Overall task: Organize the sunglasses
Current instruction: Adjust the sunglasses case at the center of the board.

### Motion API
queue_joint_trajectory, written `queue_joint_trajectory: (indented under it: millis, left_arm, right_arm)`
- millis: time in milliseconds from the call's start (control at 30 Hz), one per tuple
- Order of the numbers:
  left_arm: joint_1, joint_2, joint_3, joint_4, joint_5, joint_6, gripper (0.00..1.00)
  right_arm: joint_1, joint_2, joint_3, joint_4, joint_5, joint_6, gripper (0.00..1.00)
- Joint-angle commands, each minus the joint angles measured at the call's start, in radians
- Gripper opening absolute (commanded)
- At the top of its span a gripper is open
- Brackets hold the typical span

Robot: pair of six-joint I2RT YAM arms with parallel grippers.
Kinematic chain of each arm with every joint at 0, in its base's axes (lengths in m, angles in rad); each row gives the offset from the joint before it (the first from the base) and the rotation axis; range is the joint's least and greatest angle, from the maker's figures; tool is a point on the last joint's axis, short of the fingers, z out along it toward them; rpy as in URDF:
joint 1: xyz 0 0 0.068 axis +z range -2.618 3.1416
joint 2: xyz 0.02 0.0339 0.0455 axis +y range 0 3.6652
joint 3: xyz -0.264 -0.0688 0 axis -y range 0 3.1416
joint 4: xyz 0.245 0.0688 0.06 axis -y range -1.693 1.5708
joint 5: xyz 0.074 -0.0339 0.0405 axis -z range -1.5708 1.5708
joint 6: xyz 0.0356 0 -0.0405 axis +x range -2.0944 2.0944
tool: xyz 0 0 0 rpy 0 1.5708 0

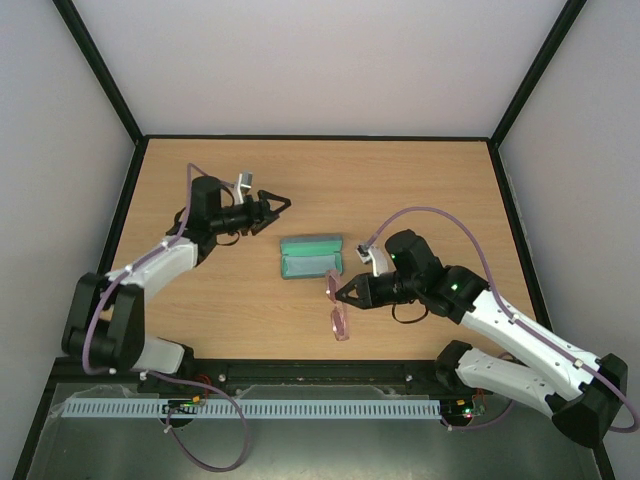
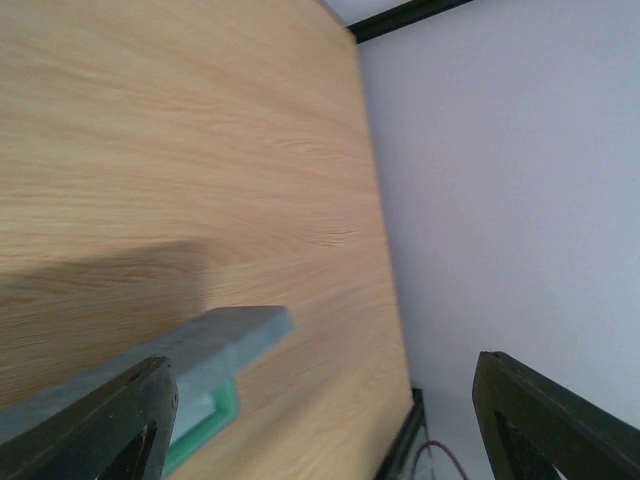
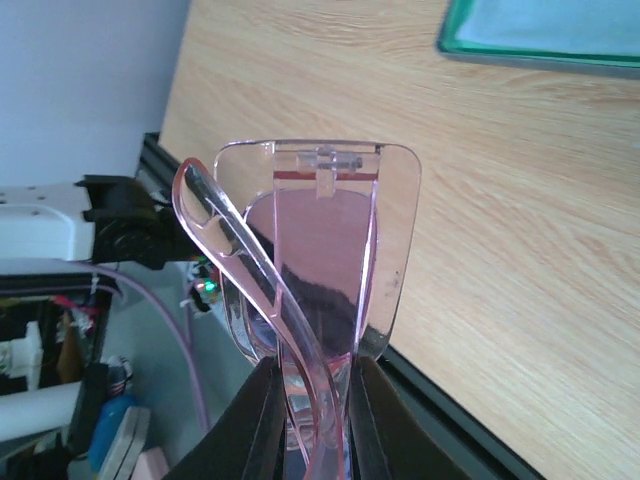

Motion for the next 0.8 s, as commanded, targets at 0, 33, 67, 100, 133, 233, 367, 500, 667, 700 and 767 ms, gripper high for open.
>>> queue_joint_trajectory:
  millis: [0, 33, 67, 100, 133, 233, 367, 500, 667, 700, 767]
  left_arm:
    - [0.001, 0.116, 0.019, -0.060, -0.076, 0.085, 0.82]
    - [0.001, 0.139, 0.018, -0.052, -0.087, 0.090, 0.82]
    - [0.001, 0.170, 0.018, -0.049, -0.101, 0.097, 0.81]
    - [0.001, 0.192, 0.020, -0.050, -0.113, 0.104, 0.80]
    - [0.001, 0.217, 0.020, -0.043, -0.121, 0.109, 0.79]
    - [-0.002, 0.293, 0.023, -0.014, -0.133, 0.113, 0.77]
    - [-0.022, 0.379, 0.052, -0.006, -0.152, 0.124, 0.73]
    - [-0.038, 0.423, 0.053, 0.009, -0.151, 0.119, 0.71]
    - [-0.057, 0.397, -0.016, 0.034, -0.162, 0.094, 0.65]
    - [-0.063, 0.388, -0.034, 0.039, -0.166, 0.089, 0.65]
    - [-0.073, 0.367, -0.070, 0.048, -0.176, 0.079, 0.65]
  right_arm:
    - [-0.003, 0.022, 0.042, -0.086, 0.117, 0.004, 0.05]
    - [-0.003, 0.024, 0.047, -0.099, 0.143, 0.004, 0.05]
    - [-0.003, 0.027, 0.053, -0.122, 0.172, 0.005, 0.05]
    - [-0.003, 0.031, 0.063, -0.145, 0.214, 0.006, 0.05]
    - [-0.004, 0.039, 0.073, -0.170, 0.254, 0.008, 0.05]
    - [-0.005, 0.065, 0.096, -0.226, 0.367, 0.014, 0.05]
    - [-0.005, 0.079, 0.105, -0.241, 0.418, 0.019, 0.06]
    - [-0.007, 0.079, 0.096, -0.238, 0.415, 0.025, 0.06]
    - [-0.012, 0.077, 0.082, -0.239, 0.421, 0.023, 0.05]
    - [-0.013, 0.079, 0.079, -0.236, 0.422, 0.023, 0.06]
    - [-0.017, 0.085, 0.076, -0.229, 0.422, 0.025, 0.05]
